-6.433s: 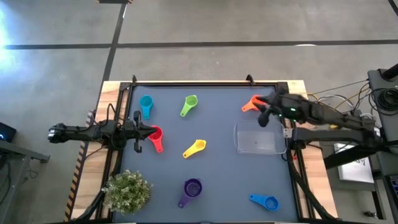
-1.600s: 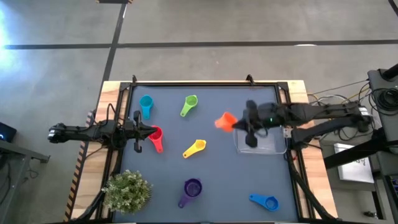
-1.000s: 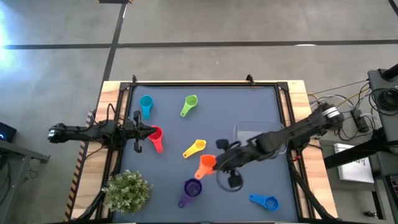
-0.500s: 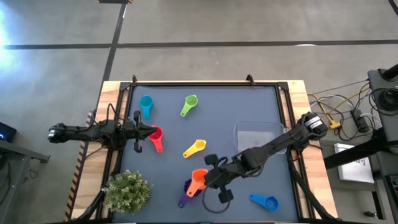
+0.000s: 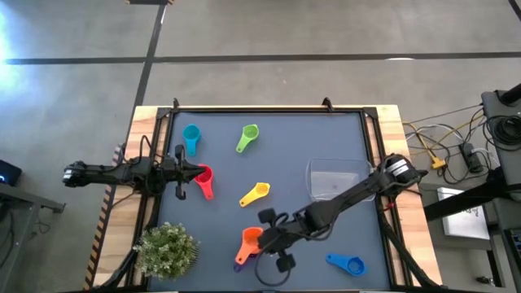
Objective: Nest measuring cups in basket
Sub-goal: Stack the orange measuring cup on top of the violet measuring cup
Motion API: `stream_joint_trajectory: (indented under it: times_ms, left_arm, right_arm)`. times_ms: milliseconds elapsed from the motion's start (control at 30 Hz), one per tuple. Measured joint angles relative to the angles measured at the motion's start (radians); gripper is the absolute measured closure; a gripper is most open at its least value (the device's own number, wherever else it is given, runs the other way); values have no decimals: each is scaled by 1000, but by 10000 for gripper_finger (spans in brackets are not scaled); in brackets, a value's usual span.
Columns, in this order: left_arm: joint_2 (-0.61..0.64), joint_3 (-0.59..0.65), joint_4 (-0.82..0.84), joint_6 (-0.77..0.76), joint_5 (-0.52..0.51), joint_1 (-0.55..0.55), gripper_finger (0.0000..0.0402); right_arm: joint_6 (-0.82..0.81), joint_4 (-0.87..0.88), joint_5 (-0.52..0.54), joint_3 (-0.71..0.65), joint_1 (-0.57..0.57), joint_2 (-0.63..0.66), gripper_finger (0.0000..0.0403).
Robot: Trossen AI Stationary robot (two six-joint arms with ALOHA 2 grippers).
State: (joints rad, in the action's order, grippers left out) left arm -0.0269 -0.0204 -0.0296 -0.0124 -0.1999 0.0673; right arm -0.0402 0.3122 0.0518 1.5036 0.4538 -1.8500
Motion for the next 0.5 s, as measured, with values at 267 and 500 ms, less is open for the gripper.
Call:
stream_joint_trajectory:
  times_ms: [267, 500]
  left_arm:
    - [0, 0, 0, 0, 0, 0, 402]
    - [0, 0, -1, 0, 0, 0, 402]
  right_arm:
    - [-4, -30, 0, -1, 0, -8, 394]
    - [13, -34, 0, -6, 5, -60, 394]
